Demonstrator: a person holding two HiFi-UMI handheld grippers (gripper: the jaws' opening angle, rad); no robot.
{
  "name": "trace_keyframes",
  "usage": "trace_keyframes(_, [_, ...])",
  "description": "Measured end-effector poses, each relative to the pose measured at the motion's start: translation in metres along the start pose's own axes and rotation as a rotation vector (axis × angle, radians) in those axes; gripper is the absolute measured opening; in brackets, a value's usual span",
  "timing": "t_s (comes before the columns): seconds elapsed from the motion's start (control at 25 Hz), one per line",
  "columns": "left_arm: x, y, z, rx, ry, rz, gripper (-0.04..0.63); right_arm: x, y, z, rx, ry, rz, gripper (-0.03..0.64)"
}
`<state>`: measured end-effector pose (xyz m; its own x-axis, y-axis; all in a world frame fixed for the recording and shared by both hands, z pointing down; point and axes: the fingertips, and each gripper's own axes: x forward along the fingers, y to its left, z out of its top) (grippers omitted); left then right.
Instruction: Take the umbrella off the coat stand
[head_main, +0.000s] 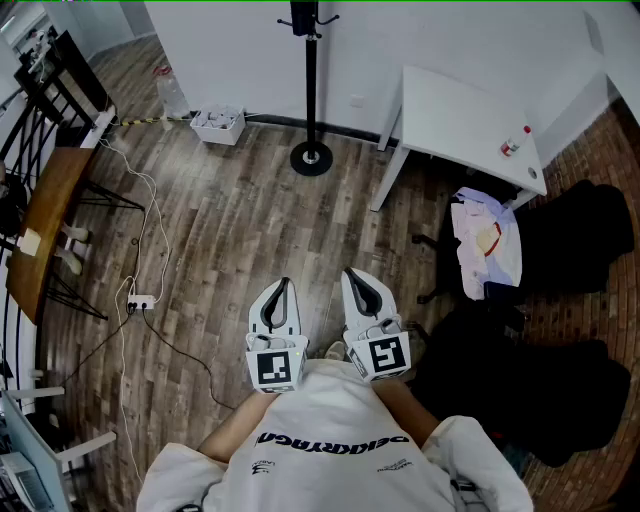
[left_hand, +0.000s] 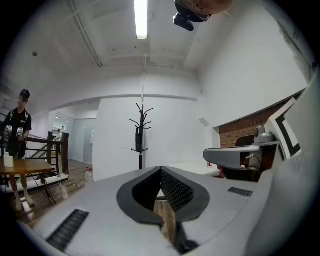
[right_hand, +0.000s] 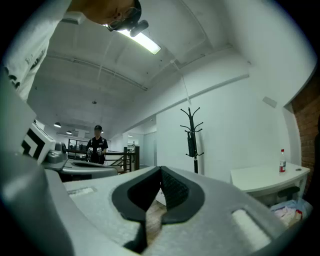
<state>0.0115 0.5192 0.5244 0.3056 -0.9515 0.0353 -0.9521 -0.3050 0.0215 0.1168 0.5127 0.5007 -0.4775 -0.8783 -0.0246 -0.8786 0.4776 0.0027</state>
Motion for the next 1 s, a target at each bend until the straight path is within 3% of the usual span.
trace_keyframes(0.72, [0.030,-0.064,-0.014,0.034,0.031,-0.015,-0.003,-0.017,-0.058,-0.012,0.060,-0.025,0.026,-0.005])
trace_keyframes(1.0, [0.053,-0.048,-0.024,0.032,0.033,-0.015,-0.003,0.014,-0.064,-0.021,0.042,-0.018,0.035,-0.005])
